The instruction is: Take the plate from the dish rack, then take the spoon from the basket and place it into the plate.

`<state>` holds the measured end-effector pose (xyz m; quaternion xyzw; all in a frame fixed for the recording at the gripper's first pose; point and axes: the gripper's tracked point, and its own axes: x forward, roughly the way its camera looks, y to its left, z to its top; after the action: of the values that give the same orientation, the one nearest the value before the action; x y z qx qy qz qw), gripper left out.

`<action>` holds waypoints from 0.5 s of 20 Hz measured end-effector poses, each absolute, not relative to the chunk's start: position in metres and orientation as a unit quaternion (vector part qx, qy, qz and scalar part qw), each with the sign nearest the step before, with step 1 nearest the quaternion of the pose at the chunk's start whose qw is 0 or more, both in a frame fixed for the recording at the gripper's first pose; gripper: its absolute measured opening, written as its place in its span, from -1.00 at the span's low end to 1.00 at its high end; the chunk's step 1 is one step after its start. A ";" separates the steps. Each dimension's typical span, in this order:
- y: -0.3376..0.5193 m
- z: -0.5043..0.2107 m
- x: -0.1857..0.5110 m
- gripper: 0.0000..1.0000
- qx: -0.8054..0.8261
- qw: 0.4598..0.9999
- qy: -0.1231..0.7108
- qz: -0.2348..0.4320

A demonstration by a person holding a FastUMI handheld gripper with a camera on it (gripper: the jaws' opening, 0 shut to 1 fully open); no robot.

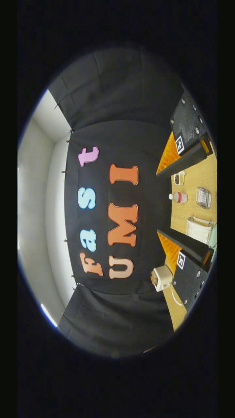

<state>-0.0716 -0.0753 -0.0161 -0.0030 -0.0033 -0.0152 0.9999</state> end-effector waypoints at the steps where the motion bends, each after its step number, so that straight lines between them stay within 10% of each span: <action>1: -0.074 -0.018 -0.072 0.84 -0.005 1.000 0.000 -0.012; 10: -0.069 -0.016 -0.061 0.84 -0.013 1.000 0.000 0.000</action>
<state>-0.0614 -0.0689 -0.0164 -0.0126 -0.0002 -0.0002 0.9999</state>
